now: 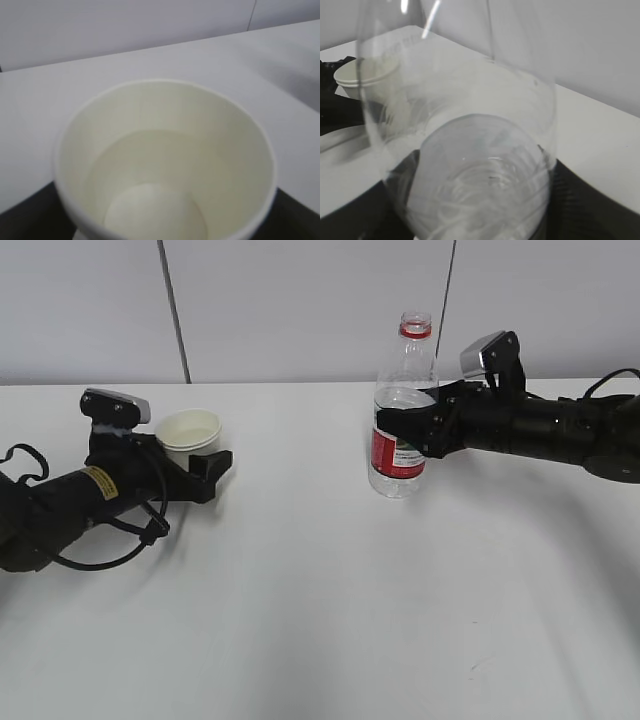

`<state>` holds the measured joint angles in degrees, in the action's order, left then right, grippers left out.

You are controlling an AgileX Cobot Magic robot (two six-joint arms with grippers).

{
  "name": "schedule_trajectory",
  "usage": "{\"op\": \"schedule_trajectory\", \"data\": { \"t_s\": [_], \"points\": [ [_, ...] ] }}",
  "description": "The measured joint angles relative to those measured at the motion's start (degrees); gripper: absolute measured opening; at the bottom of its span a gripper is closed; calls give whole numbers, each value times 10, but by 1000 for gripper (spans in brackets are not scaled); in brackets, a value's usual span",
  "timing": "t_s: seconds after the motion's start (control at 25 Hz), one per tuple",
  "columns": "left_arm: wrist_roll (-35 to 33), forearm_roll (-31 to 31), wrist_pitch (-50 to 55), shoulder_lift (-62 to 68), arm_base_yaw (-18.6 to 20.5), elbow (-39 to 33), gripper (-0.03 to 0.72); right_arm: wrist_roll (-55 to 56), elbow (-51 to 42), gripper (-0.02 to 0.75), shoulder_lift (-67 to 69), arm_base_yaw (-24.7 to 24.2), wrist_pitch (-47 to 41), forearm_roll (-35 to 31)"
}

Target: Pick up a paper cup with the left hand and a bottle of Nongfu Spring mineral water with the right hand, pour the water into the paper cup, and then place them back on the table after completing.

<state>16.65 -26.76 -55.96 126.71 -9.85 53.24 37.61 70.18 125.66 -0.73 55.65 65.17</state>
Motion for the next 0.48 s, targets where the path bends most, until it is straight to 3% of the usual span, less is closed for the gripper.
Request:
{"op": "schedule_trajectory", "data": {
  "t_s": [0.16, 0.48],
  "points": [
    [0, 11, -1, 0, 0, 0, 615, -1, 0, 470, 0, 0, 0, 0],
    [0, 13, 0, -43, -2, -34, 618, -1, 0, 470, 0, 0, 0, 0]
  ]
}}
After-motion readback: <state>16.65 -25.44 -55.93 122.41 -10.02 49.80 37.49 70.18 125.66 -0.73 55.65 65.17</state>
